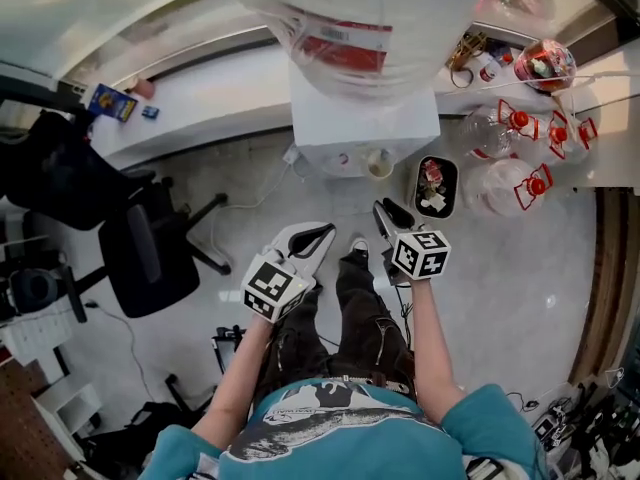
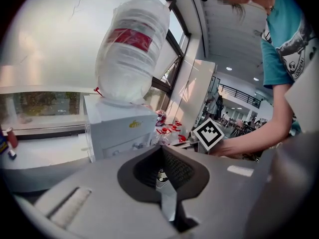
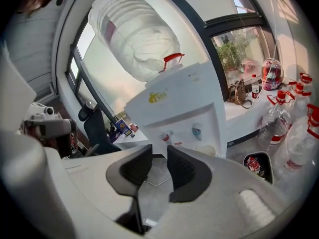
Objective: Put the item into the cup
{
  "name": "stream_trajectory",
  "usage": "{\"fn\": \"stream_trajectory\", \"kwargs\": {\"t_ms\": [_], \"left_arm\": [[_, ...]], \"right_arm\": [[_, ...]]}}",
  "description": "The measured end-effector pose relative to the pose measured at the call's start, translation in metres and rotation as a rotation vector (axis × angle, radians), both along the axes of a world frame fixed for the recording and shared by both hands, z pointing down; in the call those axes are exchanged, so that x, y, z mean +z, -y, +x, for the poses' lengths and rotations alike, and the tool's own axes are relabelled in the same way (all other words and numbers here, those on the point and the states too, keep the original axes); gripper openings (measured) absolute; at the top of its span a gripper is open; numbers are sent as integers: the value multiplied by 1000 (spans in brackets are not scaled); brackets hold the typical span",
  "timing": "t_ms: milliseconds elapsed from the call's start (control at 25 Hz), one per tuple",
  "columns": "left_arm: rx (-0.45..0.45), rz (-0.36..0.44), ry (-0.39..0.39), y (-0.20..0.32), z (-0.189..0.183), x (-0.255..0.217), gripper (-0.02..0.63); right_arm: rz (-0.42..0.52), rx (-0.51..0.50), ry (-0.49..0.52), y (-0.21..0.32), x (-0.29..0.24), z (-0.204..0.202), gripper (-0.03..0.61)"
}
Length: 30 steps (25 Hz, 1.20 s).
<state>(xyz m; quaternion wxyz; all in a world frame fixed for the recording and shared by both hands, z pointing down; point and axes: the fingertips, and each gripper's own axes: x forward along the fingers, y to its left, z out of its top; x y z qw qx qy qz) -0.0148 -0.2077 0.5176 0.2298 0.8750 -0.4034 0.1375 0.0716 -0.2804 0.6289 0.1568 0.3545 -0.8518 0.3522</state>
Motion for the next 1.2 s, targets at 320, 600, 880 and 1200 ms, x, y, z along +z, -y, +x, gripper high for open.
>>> {"fn": "stream_trajectory", "kwargs": {"t_ms": [320,600,880,1200], "left_arm": [[26,10,4,-35,-16,-15,11],[6,78,-5,-55,-48,-50,12],[-37,129,-36,-81,-88,-71,14],[11,119,-54,-123,-116,-72,17]], "right_arm": [[113,-34,22,-17,-73,-5,89],[186,-58,49,-44,-129,-29,61],[223,-106,42,-91,-158,-68,62],[264,-87,53,-147,-185,-106,62]]}}
